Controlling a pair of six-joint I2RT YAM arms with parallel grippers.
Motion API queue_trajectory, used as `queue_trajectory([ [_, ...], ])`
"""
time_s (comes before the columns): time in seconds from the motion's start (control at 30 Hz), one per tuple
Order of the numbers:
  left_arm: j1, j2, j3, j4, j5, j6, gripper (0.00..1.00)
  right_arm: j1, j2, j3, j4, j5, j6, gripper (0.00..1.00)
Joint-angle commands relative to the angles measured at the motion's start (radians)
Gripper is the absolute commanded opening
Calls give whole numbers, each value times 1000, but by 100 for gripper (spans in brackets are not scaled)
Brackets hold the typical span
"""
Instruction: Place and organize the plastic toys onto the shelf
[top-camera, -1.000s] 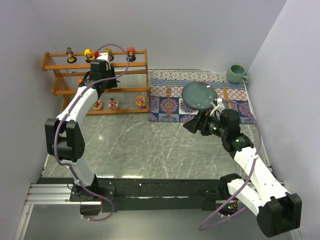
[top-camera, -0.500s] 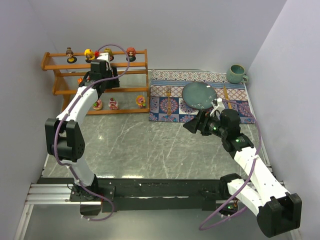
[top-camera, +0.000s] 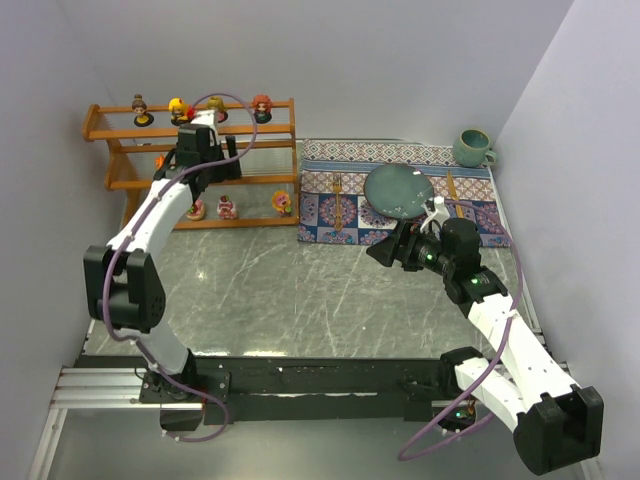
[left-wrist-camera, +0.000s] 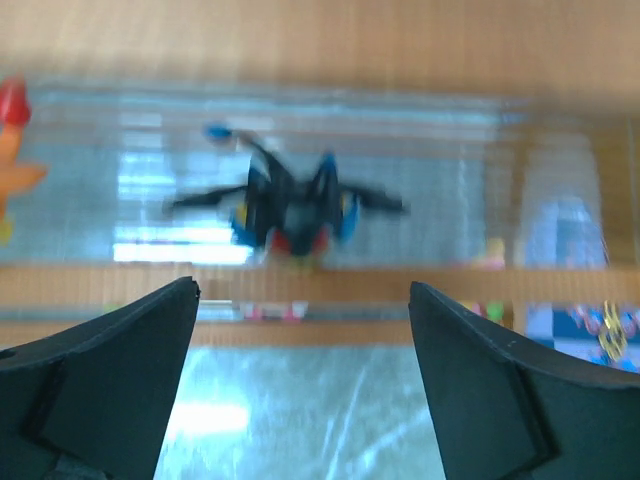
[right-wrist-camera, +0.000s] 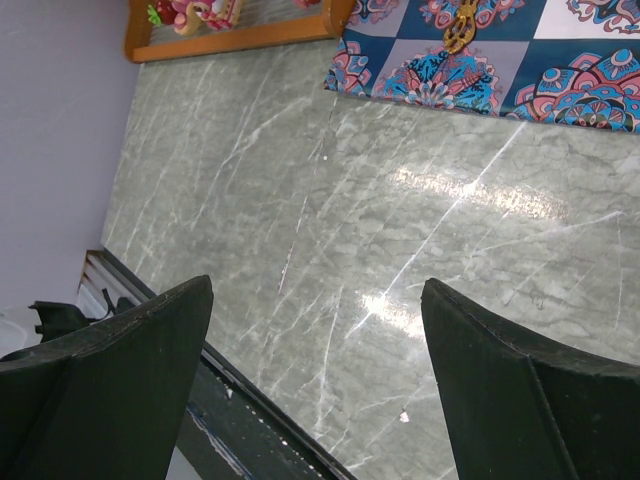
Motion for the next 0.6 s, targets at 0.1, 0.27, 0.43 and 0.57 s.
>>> queue_trajectory([
  [0.1,2,-280,-154,-37,-3,-70,99,-5,-37,26,3,11,-25,92],
  [0.27,2,-511,-278,-91,-123,-109,97,-5,-68,104,-101,88,-71,93],
  [0.43,2,-732,-354,-193,-218,-159,97,-4,-150,202,-243,318,-143,94],
  [0.57,2,-945,-378,-272,-275,-149,97,-5,-242,256,-295,474,-188,98],
])
